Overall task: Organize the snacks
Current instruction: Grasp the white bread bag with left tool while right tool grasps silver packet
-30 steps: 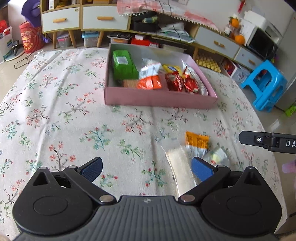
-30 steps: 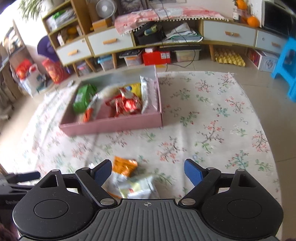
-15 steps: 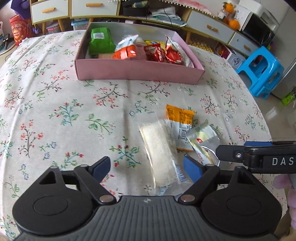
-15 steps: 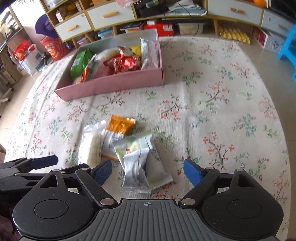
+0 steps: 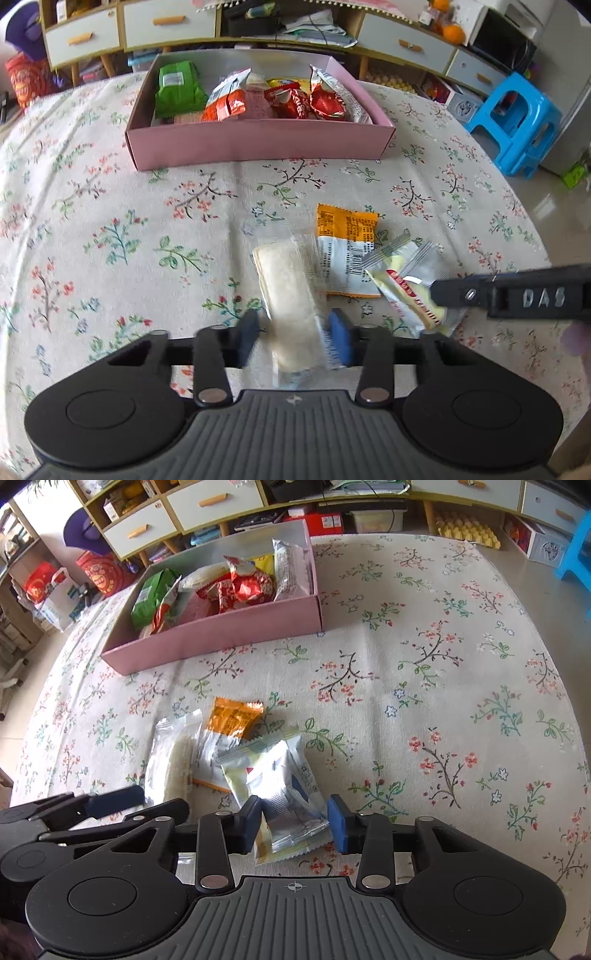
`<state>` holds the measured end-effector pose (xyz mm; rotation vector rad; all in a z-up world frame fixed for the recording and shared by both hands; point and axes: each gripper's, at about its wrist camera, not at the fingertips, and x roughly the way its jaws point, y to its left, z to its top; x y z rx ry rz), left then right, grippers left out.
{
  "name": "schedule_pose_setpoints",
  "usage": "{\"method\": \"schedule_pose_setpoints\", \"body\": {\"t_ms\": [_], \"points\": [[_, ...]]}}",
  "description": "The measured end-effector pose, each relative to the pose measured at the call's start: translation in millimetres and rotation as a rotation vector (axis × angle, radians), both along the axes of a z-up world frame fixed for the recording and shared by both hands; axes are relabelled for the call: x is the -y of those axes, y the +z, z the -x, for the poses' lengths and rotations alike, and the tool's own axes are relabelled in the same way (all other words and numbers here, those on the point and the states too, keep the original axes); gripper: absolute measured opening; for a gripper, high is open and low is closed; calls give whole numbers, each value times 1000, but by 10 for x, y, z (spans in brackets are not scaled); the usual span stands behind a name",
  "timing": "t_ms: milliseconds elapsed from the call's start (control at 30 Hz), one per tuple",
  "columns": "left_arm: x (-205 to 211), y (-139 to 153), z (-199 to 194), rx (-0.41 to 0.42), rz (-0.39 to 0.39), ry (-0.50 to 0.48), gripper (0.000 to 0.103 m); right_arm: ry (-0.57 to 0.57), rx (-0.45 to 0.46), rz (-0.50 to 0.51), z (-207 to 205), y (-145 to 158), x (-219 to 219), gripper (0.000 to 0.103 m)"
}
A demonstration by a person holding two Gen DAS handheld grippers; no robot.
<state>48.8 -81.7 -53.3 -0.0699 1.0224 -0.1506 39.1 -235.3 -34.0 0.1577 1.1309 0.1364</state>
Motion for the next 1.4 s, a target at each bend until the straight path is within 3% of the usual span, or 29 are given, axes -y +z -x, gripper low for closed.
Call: {"method": "schedule_pose_setpoints", "body": {"t_ms": [433,533,600,767,933,1100,1200,1333,1400], "points": [[-205,21,-1,41,-103,20,33,-123,37,72,-118,-99,424,37],[-263,17,1,61,-136,32,41,-106,54,88,-124,-105,453,39],[-301,2,-4,74,-153,35,52,-94,60,99,-124,-112,442,43],[-405,-44,-20,100,-133,35,61,-34,79,147,-130,-153,345,50],[-409,-106,-12,138,-124,1,61,19,88,208,-132,-220,239,51],[-377,-82,8,152,-120,-45,38,35,119,208,-140,-238,233,51],[-387,-69,-3,144,-117,-53,35,20,128,189,-182,-244,245,50],[-453,-34,-21,124,-65,-54,32,-2,141,175,-271,-233,212,32],[-491,-17,-27,115,-28,-59,32,-20,138,157,-325,-230,198,32]]}}
